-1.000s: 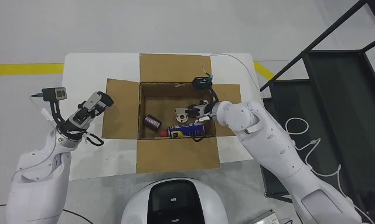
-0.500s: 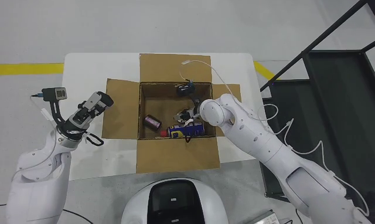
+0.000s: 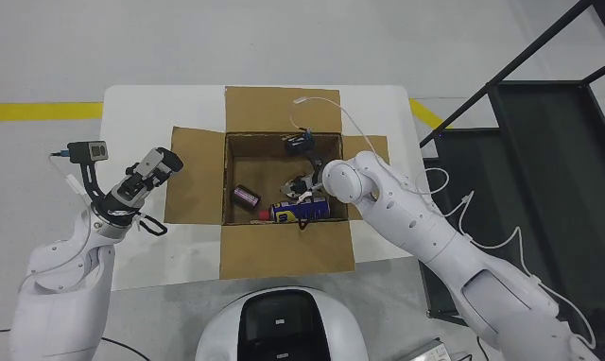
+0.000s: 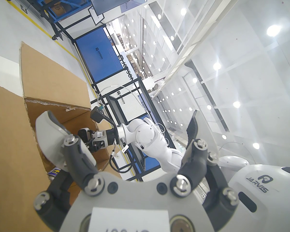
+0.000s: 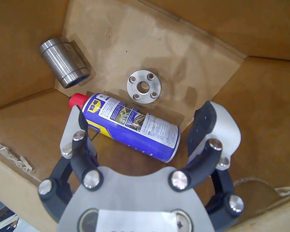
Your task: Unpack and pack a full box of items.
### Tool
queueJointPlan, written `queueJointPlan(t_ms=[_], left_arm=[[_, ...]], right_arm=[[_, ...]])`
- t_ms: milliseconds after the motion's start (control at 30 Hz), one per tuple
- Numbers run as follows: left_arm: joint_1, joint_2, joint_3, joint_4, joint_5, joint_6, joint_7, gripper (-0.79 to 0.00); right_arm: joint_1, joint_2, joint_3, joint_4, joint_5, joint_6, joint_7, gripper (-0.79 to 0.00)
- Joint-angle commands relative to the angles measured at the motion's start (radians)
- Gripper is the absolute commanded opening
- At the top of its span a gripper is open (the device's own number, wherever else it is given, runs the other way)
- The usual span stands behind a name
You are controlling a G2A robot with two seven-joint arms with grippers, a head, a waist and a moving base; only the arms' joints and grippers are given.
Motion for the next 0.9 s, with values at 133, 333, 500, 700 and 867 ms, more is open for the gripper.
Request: queueJointPlan(t_ms=[133, 333, 500, 700, 867], left_arm=[[0.0, 0.0, 0.0, 0.0, 0.0, 0.0, 0.0, 0.0], [0.0, 0.0, 0.0, 0.0, 0.0, 0.0, 0.0, 0.0], [0.0, 0.0, 0.0, 0.0, 0.0, 0.0, 0.0, 0.0], [0.0, 0.0, 0.0, 0.0, 0.0, 0.0, 0.0, 0.0], [0.0, 0.0, 0.0, 0.0, 0.0, 0.0, 0.0, 0.0]], right_arm=[[0.008, -0.013, -0.023, 0.037, -0.002, -0.065, -0.018, 0.0], [0.055, -0.051, -0.076, 0.135, 0.024, -0.113, -0.035, 0.0], [0.095, -0.09, -0.121, 0.23, 0.048, -0.146, -0.061, 0.0], [0.133, -0.13, -0.169, 0.326, 0.039, -0.168, -0.069, 0.0], [0.151, -0.156, -0.191, 0.384, 0.026, -0.168, -0.08, 0.0]])
